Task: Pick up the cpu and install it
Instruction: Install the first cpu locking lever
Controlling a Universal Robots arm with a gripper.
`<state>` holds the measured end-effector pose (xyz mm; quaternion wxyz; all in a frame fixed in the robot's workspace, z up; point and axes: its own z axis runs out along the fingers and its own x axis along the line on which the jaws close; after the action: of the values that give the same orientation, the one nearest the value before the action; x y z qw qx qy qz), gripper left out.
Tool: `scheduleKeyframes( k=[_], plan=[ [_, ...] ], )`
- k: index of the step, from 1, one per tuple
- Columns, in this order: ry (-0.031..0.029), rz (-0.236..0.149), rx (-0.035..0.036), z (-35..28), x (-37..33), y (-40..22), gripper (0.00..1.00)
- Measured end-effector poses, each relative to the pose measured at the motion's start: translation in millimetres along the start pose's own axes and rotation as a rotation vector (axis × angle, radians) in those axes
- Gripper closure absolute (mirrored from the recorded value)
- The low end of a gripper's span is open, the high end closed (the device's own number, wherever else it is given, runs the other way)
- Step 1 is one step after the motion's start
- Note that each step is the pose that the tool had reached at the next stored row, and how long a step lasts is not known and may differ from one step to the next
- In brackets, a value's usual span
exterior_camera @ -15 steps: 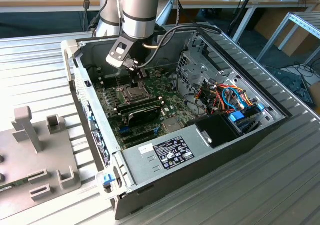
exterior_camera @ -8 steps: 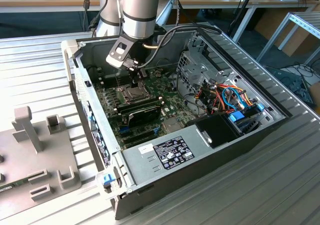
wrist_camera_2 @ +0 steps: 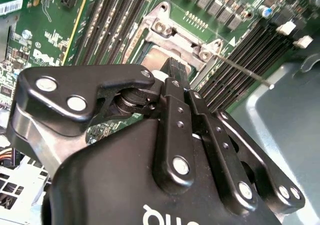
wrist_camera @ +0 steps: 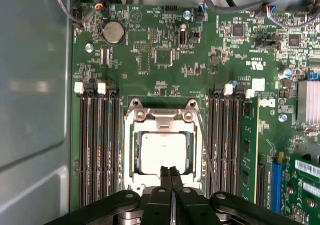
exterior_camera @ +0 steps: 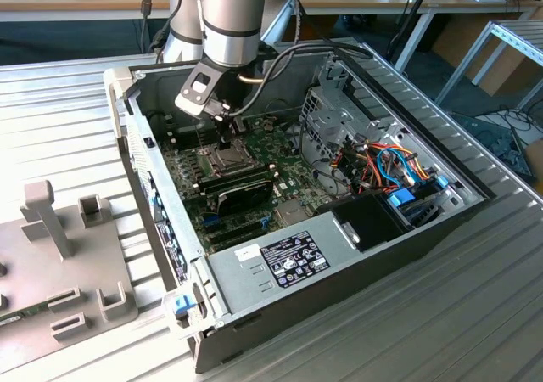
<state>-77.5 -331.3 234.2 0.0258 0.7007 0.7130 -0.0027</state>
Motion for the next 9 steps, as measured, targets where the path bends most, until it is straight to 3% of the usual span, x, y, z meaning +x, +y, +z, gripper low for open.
scheduleKeyframes(
  k=[4,9],
  plan=[
    [0.0001,0.000,-0.0001,-0.1,0.2,-8.2,0.89],
    [0.0000,0.000,-0.0001,-0.2,0.2,-9.2,0.89]
  ],
)
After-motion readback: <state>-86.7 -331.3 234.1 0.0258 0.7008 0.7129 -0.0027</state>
